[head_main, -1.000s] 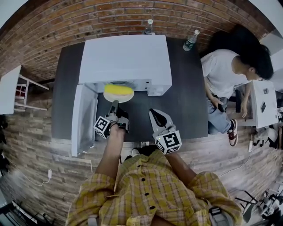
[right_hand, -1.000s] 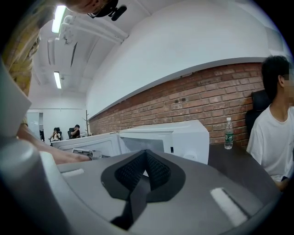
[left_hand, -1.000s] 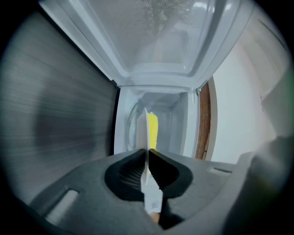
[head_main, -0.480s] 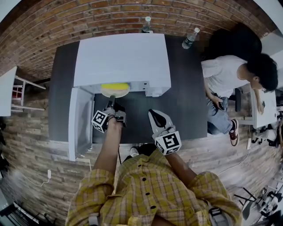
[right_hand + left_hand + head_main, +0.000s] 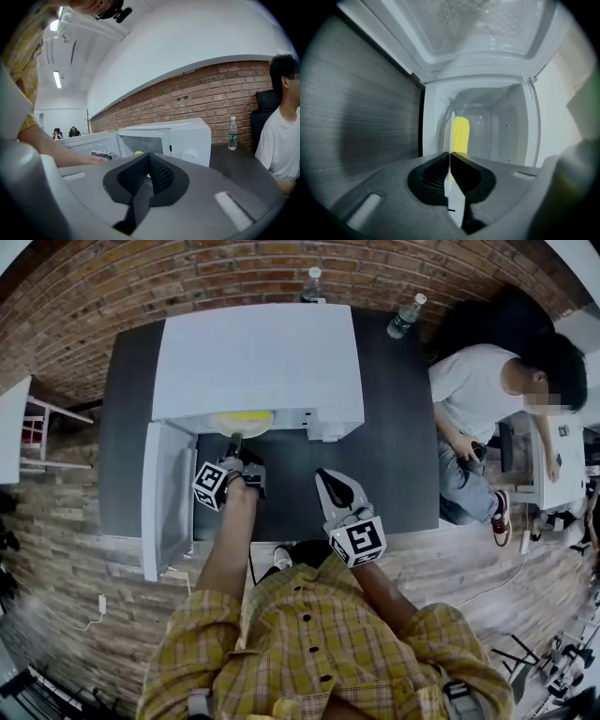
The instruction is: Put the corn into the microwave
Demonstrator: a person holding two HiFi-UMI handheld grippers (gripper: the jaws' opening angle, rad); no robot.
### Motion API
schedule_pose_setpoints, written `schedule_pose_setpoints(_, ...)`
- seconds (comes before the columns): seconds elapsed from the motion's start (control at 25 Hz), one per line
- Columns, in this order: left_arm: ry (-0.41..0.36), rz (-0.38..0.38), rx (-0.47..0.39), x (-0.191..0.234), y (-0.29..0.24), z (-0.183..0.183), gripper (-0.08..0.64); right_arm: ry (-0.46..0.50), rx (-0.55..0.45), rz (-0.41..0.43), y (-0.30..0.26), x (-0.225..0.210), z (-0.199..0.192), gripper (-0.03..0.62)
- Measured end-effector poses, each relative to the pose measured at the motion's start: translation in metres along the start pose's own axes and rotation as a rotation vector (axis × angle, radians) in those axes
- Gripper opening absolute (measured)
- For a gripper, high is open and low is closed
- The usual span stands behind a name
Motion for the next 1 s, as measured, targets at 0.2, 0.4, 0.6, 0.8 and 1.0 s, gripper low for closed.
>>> schedule_pose_setpoints(0.2,0.008,0.020,-0.022,0.005,-0.006,0.003,0.012,-0.007,0.002,-0.001,0.003,-0.003,-0.003,0.003)
schedule_pose_setpoints(0.4,0.007,0.038,-0.043,0.004,-0.013,0.004,0.012,-0.016,0.005,-0.008,0.006,-0.006,-0.005,0.003)
schedule_pose_setpoints(0.6,0.008,0.074,-0.055,0.005,-0.020,0.003,0.015,-0.021,0.006,-0.015,0.010,-0.010,-0.006,0.003)
schedule_pose_setpoints(0.8,0.035,0.104,-0.057,0.008,-0.017,0.001,0.055,-0.026,0.000,-0.020,0.012,-0.010,-0.005,0.003)
schedule_pose_setpoints(1.0,0.102,0.062,-0.068,0.008,0.002,-0.002,0.091,-0.032,-0.013,-0.013,0.013,-0.006,-0.001,0.003)
Point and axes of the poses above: the fingertips, and each gripper's own axes: y backward along the fingers, x to its left, z out of its top, the point moved 2 cm from there along y, backward along the fingers, and after that the axes turned 10 degrees about y, right-handed, at the moved point
